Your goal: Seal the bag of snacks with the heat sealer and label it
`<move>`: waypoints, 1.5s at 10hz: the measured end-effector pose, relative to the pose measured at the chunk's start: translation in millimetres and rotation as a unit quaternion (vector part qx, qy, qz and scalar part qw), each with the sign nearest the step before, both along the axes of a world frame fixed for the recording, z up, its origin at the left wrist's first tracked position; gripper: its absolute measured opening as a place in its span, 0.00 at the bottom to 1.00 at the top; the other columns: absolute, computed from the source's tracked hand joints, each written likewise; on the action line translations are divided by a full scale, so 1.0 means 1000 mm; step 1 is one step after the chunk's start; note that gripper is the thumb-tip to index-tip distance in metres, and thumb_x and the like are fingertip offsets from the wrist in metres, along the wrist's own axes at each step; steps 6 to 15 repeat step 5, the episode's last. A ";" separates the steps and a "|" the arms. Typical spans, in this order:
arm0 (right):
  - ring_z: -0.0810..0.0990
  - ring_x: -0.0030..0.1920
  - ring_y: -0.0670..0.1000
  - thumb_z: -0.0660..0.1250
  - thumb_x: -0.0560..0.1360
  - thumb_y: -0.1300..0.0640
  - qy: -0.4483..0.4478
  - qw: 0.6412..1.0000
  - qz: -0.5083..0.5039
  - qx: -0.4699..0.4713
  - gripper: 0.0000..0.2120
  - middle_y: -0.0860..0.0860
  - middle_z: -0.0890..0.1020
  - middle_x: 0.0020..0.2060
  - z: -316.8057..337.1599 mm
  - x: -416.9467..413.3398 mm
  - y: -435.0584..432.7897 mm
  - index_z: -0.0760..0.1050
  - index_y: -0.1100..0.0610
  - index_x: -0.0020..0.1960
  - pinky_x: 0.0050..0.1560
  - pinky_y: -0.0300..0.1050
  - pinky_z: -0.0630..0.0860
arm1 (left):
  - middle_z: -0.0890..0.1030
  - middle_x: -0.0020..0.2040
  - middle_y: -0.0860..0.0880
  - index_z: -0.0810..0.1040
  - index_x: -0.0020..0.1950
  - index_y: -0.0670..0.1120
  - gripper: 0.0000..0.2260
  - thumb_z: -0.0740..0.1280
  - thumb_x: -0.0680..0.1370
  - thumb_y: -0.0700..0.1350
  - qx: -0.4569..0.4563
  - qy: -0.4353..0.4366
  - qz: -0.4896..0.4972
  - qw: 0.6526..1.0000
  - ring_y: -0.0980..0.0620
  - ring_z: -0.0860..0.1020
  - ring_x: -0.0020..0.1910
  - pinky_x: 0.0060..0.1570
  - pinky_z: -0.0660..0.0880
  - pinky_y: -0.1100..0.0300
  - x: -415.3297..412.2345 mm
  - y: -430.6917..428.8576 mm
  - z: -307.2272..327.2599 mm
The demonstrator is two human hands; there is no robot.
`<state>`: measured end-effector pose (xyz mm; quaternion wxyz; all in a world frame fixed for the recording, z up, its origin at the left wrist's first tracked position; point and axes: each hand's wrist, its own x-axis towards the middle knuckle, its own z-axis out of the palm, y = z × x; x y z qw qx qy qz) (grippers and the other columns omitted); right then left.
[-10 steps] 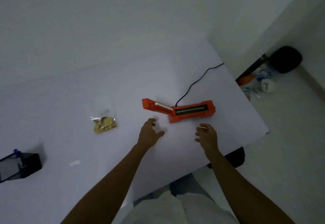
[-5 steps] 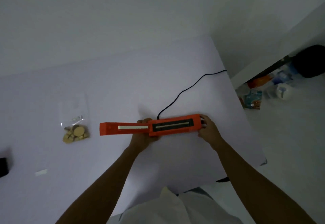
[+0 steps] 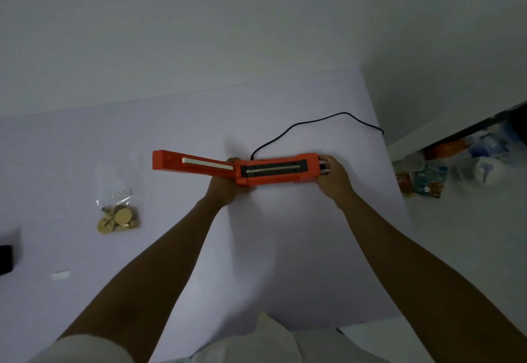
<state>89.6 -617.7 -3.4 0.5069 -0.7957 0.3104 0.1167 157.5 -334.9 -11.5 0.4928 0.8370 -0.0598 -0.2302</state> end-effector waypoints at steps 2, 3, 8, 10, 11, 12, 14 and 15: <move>0.79 0.59 0.59 0.65 0.74 0.70 -0.008 1.000 0.005 -0.010 0.23 0.57 0.79 0.62 0.001 -0.007 0.001 0.72 0.58 0.68 0.60 0.61 0.77 | 0.82 0.49 0.52 0.76 0.51 0.54 0.24 0.82 0.61 0.46 0.015 0.003 -0.006 1.000 0.52 0.81 0.50 0.54 0.79 0.49 -0.003 -0.003 -0.001; 0.78 0.62 0.60 0.64 0.75 0.71 -0.004 1.000 0.002 -0.005 0.24 0.58 0.77 0.65 0.003 -0.014 0.004 0.70 0.59 0.70 0.63 0.60 0.76 | 0.82 0.52 0.52 0.76 0.55 0.51 0.23 0.81 0.65 0.44 0.029 -0.012 -0.020 0.999 0.55 0.81 0.50 0.54 0.79 0.53 -0.011 0.002 0.002; 0.70 0.69 0.57 0.64 0.77 0.67 -0.103 0.982 -0.117 -0.105 0.22 0.58 0.71 0.68 0.042 -0.022 0.043 0.70 0.58 0.70 0.69 0.52 0.71 | 0.73 0.69 0.42 0.65 0.72 0.43 0.32 0.75 0.72 0.45 0.205 -0.073 -0.009 0.976 0.42 0.73 0.67 0.65 0.73 0.45 -0.024 0.047 0.021; 0.70 0.69 0.57 0.64 0.77 0.67 -0.103 0.982 -0.117 -0.105 0.22 0.58 0.71 0.68 0.042 -0.022 0.043 0.70 0.58 0.70 0.69 0.52 0.71 | 0.73 0.69 0.42 0.65 0.72 0.43 0.32 0.75 0.72 0.45 0.205 -0.073 -0.009 0.976 0.42 0.73 0.67 0.65 0.73 0.45 -0.024 0.047 0.021; 0.70 0.69 0.57 0.64 0.77 0.67 -0.103 0.982 -0.117 -0.105 0.22 0.58 0.71 0.68 0.042 -0.022 0.043 0.70 0.58 0.70 0.69 0.52 0.71 | 0.73 0.69 0.42 0.65 0.72 0.43 0.32 0.75 0.72 0.45 0.205 -0.073 -0.009 0.976 0.42 0.73 0.67 0.65 0.73 0.45 -0.024 0.047 0.021; 0.70 0.69 0.57 0.64 0.77 0.67 -0.103 0.982 -0.117 -0.105 0.22 0.58 0.71 0.68 0.042 -0.022 0.043 0.70 0.58 0.70 0.69 0.52 0.71 | 0.73 0.69 0.42 0.65 0.72 0.43 0.32 0.75 0.72 0.45 0.205 -0.073 -0.009 0.976 0.42 0.73 0.67 0.65 0.73 0.45 -0.024 0.047 0.021; 0.70 0.69 0.57 0.64 0.77 0.67 -0.103 0.982 -0.117 -0.105 0.22 0.58 0.71 0.68 0.042 -0.022 0.043 0.70 0.58 0.70 0.69 0.52 0.71 | 0.73 0.69 0.42 0.65 0.72 0.43 0.32 0.75 0.72 0.45 0.205 -0.073 -0.009 0.976 0.42 0.73 0.67 0.65 0.73 0.45 -0.024 0.047 0.021; 0.70 0.69 0.57 0.64 0.77 0.67 -0.103 0.982 -0.117 -0.105 0.22 0.58 0.71 0.68 0.042 -0.022 0.043 0.70 0.58 0.70 0.69 0.52 0.71 | 0.73 0.69 0.42 0.65 0.72 0.43 0.32 0.75 0.72 0.45 0.205 -0.073 -0.009 0.976 0.42 0.73 0.67 0.65 0.73 0.45 -0.024 0.047 0.021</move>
